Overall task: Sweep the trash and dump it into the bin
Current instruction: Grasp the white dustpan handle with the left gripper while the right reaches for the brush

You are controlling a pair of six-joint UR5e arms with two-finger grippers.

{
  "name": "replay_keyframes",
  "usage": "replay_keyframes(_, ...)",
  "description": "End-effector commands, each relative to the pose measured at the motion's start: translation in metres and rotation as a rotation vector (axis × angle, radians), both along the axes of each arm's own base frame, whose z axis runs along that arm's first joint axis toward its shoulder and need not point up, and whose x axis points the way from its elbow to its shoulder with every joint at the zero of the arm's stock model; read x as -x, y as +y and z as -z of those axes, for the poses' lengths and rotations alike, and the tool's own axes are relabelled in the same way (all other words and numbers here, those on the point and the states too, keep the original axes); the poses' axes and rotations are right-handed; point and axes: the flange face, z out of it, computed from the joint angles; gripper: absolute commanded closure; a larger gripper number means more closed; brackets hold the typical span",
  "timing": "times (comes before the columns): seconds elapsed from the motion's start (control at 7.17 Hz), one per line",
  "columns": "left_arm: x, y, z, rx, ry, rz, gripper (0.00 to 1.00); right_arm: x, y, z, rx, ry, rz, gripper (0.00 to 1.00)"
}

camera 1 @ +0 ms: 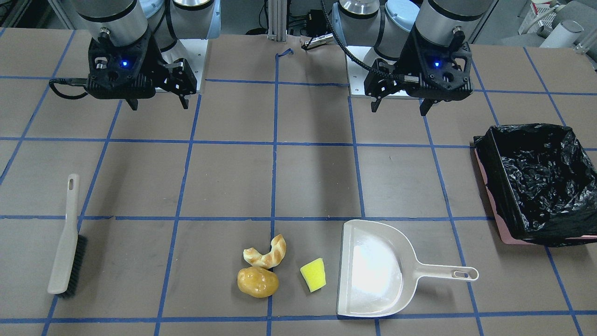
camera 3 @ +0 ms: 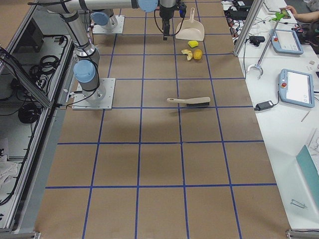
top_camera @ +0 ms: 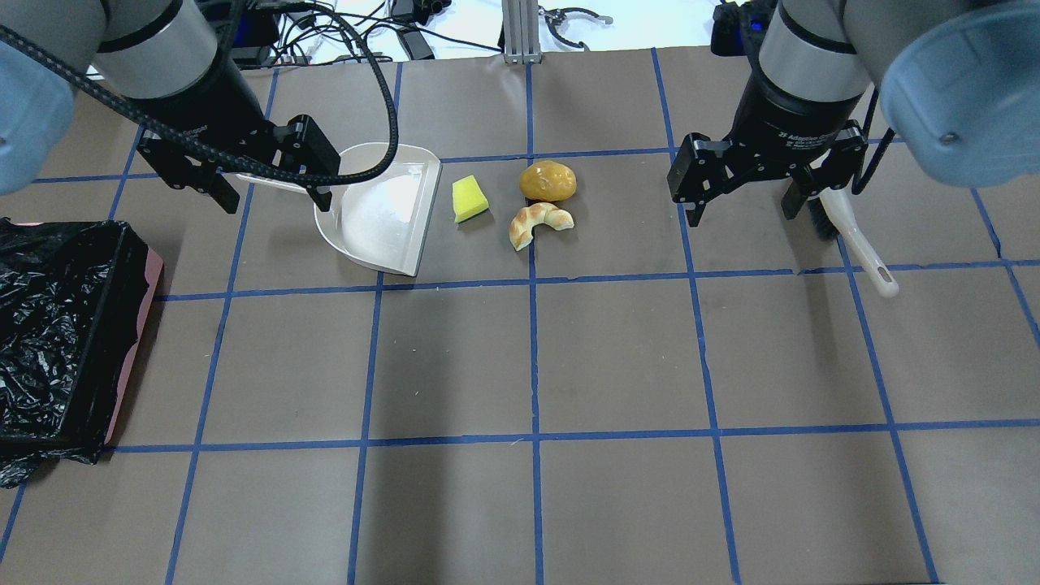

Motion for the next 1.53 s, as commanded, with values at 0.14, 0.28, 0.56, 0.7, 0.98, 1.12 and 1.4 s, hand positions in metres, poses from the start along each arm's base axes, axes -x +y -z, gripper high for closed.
replay_keyframes(0.14,0.0,0.0,0.0,0.0,-0.001,-0.001,0.0,0.0,-0.001,0.003,-0.012,-0.001,0.004,0.0)
replay_keyframes(0.28,-0.002,-0.002,0.004,-0.006,-0.002,-0.004,0.0,0.003,-0.003,0.002,-0.005,0.007,0.01,0.0)
replay_keyframes(0.56,-0.012,-0.011,0.012,-0.021,-0.013,-0.007,0.0,0.006,-0.001,0.001,-0.01,0.008,0.027,0.0)
replay_keyframes(0.7,-0.015,-0.014,0.026,-0.05,-0.019,0.019,0.0,0.007,-0.001,0.001,-0.011,0.008,0.028,0.0)
replay_keyframes(0.98,-0.045,-0.035,0.097,-0.09,0.001,0.226,0.0,0.021,-0.004,0.004,-0.022,0.061,0.045,0.0)
replay_keyframes(1.12,-0.07,-0.05,0.123,-0.076,0.011,0.345,0.0,0.049,-0.012,0.008,-0.035,0.066,0.084,0.0)
replay_keyframes(1.4,-0.1,-0.086,0.158,-0.042,-0.024,0.664,0.0,0.127,-0.028,0.03,-0.078,0.038,0.017,0.0)
